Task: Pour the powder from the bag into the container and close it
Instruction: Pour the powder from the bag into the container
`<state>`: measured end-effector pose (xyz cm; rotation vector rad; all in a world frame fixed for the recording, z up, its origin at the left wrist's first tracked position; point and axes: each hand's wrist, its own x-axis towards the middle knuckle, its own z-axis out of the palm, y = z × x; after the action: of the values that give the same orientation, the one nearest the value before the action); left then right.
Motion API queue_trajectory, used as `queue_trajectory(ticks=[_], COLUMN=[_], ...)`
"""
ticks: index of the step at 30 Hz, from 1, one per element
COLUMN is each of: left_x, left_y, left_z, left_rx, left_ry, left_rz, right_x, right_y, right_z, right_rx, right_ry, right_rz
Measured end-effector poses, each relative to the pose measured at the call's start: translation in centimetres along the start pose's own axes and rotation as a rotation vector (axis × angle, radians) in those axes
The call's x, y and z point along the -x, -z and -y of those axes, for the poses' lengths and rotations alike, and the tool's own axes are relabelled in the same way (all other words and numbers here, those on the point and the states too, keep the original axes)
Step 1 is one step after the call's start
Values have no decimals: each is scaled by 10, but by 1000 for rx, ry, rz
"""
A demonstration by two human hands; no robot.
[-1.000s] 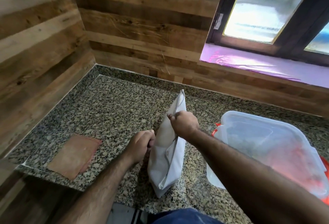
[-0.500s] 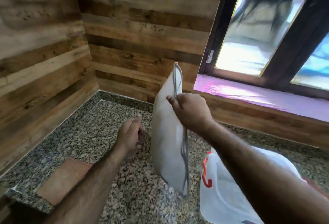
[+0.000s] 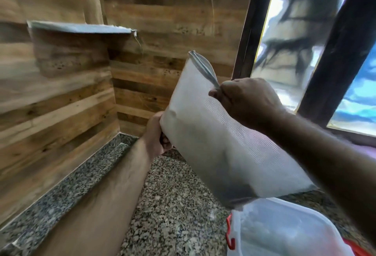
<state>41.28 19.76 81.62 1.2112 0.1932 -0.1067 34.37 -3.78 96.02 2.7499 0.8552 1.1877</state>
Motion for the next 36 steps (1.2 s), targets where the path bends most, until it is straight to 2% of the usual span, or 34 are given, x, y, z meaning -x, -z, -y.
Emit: queue_trajectory(ticks=[6,16,23,26,36], left_x=[18,60,92,99,123], left_y=[2,-23,-61,-78,-125], left_z=[8,-46,-60,-53,-21], left_rx=[40,67,137,111,-74], left_ry=[89,-57,-116,-105,-160], left_rz=[-30,-35,4,8,-85], right_x=[18,77,111,131,206], right_y=[8,21,14,2,-30], right_z=[-16,-37,-36,-39,-58], right_rx=[33,-156,-391,-460,-524], right_ry=[49,-155,-216,-261,-404], right_rz=[-25,-138,-236,-275,-211])
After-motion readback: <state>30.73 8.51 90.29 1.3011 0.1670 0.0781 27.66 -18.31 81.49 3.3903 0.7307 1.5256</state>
